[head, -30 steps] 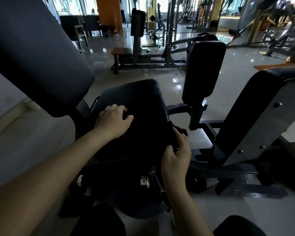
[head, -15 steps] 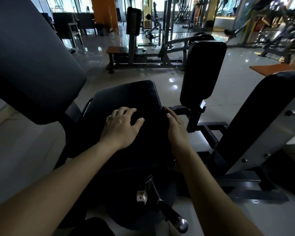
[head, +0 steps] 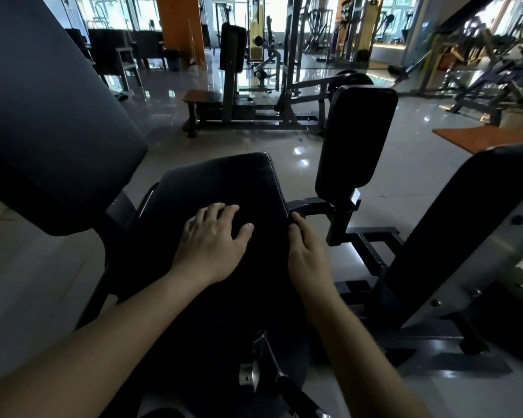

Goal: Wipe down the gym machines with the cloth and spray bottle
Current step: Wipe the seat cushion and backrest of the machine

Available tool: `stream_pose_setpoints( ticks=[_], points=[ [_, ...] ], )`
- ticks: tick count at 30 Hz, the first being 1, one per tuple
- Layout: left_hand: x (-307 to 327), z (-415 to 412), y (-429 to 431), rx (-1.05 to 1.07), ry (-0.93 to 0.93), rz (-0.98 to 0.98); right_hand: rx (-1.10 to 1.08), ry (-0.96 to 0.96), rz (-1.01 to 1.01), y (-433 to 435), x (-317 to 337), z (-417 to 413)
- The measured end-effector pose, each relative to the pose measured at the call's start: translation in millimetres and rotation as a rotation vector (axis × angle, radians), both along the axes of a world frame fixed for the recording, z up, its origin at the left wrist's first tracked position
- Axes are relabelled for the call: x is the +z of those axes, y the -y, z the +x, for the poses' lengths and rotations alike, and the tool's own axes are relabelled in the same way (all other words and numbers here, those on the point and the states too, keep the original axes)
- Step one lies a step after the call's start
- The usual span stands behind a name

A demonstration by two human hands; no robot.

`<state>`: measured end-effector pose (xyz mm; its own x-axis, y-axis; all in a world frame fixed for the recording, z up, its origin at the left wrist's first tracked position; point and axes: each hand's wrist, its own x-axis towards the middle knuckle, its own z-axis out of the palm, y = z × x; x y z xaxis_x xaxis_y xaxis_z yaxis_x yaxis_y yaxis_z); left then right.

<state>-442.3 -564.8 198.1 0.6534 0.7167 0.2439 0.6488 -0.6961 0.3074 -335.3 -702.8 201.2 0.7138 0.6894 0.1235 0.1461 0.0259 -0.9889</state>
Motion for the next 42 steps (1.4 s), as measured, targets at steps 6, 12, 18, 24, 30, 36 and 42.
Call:
stream_pose_setpoints(
  ticks=[6,12,18,24,30,36,42],
  points=[
    [6,-1,2,-0.005,0.011,-0.029,0.112,0.149,-0.237,-68,23,64],
    [3,-1,2,-0.003,-0.014,-0.025,0.168,0.003,-0.146,-4,-1,24],
    [3,0,4,-0.007,-0.019,-0.014,0.028,0.239,-0.163,9,-17,-6],
    [3,0,0,-0.011,0.007,-0.029,0.050,0.293,-0.480,-87,19,70],
    [5,-3,-1,-0.020,0.015,-0.041,0.115,0.162,-0.395,-90,24,74],
    [4,-2,6,-0.017,-0.011,-0.032,0.138,0.162,-0.275,9,-7,14],
    [6,-1,6,-0.035,-0.035,-0.039,0.021,0.290,-0.450,-47,18,38]
  ],
)
